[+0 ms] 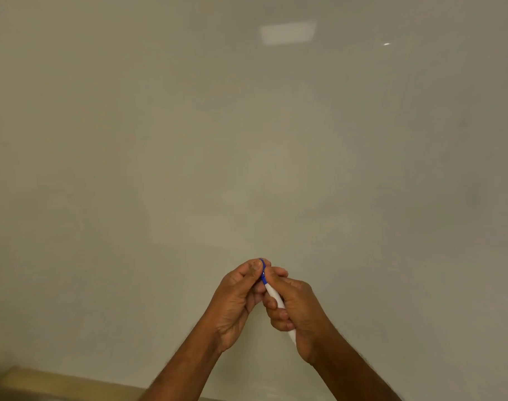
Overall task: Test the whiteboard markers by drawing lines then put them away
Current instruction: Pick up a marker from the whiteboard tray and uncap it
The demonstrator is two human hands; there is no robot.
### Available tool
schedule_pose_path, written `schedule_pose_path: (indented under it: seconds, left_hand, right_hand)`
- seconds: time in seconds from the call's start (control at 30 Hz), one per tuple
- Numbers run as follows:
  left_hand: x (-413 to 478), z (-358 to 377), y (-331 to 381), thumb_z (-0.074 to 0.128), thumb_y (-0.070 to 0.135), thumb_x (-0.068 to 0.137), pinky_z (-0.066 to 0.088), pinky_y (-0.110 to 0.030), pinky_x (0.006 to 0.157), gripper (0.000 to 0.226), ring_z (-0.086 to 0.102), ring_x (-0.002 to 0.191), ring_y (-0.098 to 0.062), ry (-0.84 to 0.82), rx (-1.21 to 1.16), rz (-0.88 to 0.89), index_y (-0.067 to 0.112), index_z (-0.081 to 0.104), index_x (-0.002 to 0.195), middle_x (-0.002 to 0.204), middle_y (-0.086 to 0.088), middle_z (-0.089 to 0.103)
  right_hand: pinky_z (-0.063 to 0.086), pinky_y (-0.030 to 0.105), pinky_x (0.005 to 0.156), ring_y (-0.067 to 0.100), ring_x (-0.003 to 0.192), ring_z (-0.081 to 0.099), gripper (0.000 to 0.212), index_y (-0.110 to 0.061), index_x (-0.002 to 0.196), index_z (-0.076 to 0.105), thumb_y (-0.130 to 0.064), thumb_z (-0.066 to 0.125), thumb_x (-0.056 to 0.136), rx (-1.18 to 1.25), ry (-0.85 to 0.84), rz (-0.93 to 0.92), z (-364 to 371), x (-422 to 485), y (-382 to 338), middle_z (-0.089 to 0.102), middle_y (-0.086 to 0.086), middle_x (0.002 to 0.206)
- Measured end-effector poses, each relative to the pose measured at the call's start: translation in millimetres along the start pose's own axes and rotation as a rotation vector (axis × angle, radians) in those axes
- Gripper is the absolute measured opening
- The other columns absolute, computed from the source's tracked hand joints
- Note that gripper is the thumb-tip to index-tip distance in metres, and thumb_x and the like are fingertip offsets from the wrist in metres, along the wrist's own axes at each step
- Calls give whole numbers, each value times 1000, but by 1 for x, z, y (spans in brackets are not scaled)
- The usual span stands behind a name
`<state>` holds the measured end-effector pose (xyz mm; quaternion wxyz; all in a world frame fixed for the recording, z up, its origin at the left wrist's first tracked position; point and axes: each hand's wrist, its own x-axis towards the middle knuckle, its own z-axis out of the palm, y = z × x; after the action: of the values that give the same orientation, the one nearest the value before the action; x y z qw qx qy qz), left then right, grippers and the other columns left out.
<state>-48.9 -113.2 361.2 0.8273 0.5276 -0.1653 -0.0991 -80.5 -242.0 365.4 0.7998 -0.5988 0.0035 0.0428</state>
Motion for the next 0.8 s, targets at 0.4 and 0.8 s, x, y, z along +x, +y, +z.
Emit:
schedule_pose_path:
  seconds: [0.4, 0.8]
  left_hand:
    - [38, 21, 58, 57, 23, 101, 64, -36, 83, 28, 76, 100, -28, 287, 53, 299, 2, 66, 116, 102, -16, 78]
    - [75, 30, 106, 54, 23, 103, 49, -23, 105, 34, 55, 131, -1, 444, 579, 981, 21, 61, 136, 136, 18, 64]
  right_hand:
    - [30, 21, 43, 11, 47, 40, 34, -6, 98, 72, -31, 49, 103, -141, 127, -224, -2, -11, -46, 53, 9, 64]
    - [55, 28, 68, 24, 88, 61, 30, -4, 116, 70, 1, 52, 93, 480, -85, -617, -9, -4, -148, 66, 20, 103]
